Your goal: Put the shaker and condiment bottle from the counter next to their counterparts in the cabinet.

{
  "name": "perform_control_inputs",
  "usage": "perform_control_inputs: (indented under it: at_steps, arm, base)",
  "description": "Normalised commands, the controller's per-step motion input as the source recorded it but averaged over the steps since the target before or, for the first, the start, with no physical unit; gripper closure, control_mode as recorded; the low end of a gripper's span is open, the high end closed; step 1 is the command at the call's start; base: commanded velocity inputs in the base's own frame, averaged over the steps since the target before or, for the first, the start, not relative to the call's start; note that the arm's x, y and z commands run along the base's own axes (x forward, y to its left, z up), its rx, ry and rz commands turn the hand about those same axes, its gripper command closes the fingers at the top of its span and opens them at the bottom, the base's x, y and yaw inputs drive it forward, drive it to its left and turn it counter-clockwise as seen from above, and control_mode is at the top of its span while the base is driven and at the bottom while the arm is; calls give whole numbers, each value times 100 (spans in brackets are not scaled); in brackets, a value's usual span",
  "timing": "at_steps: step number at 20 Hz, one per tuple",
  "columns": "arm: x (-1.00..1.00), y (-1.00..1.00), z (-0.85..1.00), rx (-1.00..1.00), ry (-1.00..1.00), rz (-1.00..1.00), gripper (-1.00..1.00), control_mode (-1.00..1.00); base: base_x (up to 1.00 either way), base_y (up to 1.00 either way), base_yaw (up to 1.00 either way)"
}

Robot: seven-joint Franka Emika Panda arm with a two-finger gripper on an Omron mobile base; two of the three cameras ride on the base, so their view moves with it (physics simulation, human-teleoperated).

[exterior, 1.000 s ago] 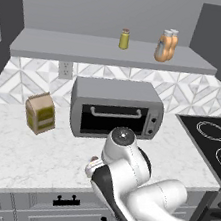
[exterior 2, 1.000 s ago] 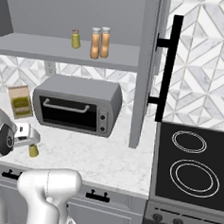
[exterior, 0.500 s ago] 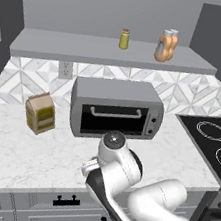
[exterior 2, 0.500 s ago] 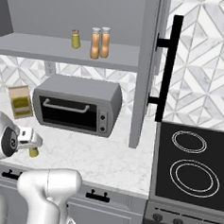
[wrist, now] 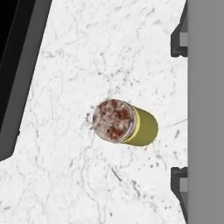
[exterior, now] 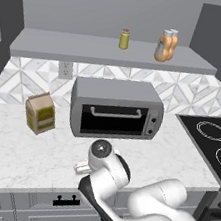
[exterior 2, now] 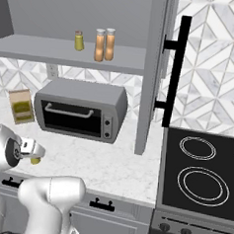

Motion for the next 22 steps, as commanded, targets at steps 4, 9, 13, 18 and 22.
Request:
perform_control_inputs:
  at_steps: [4, 9, 13, 18, 22]
  arm:
    - [39, 0, -17, 0, 0, -9, -100, -100]
    - [17, 3, -23, 0, -3, -8, -100, -100]
    - [4, 15, -37, 0, -7, -7, -100, -100]
    - [12, 5, -28, 0, -5, -8, -100, -100]
    - [17, 0, -20, 0, -4, -8, 100, -100]
  base:
    - [0, 0, 0]
    - [0, 0, 0]
    - [0, 0, 0]
    - [0, 0, 0]
    - [0, 0, 0]
